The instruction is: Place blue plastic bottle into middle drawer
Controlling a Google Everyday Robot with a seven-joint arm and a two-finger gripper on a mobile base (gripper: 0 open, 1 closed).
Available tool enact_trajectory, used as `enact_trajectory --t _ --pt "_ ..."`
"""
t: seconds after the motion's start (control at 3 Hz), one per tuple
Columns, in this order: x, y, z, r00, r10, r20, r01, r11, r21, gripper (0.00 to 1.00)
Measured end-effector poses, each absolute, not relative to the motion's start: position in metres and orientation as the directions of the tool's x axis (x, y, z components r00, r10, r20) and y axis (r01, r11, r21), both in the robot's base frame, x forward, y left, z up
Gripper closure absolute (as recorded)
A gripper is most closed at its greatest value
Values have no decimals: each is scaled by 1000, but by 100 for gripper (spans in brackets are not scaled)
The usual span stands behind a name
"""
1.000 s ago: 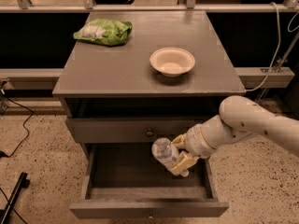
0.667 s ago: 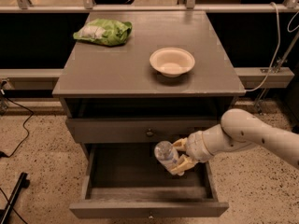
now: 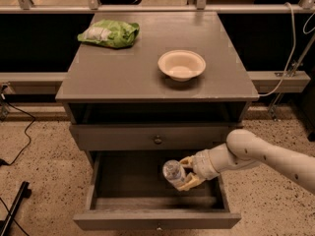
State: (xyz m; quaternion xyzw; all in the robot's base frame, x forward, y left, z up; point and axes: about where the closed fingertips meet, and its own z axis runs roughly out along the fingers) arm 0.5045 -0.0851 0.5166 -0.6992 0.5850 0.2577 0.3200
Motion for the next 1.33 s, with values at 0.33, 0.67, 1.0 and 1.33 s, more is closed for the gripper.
enact_trajectory --t 0.33,0.67,1.0,1.33 --pt "505 -86 498 175 -666 -725 -985 -115 -132 100" --pt "504 -92 478 136 -697 -704 -991 -94 -98 82" --pt "504 -91 478 137 -694 -706 -991 -97 -96 58" --pt "503 -89 477 137 -693 -708 -991 -100 -94 35"
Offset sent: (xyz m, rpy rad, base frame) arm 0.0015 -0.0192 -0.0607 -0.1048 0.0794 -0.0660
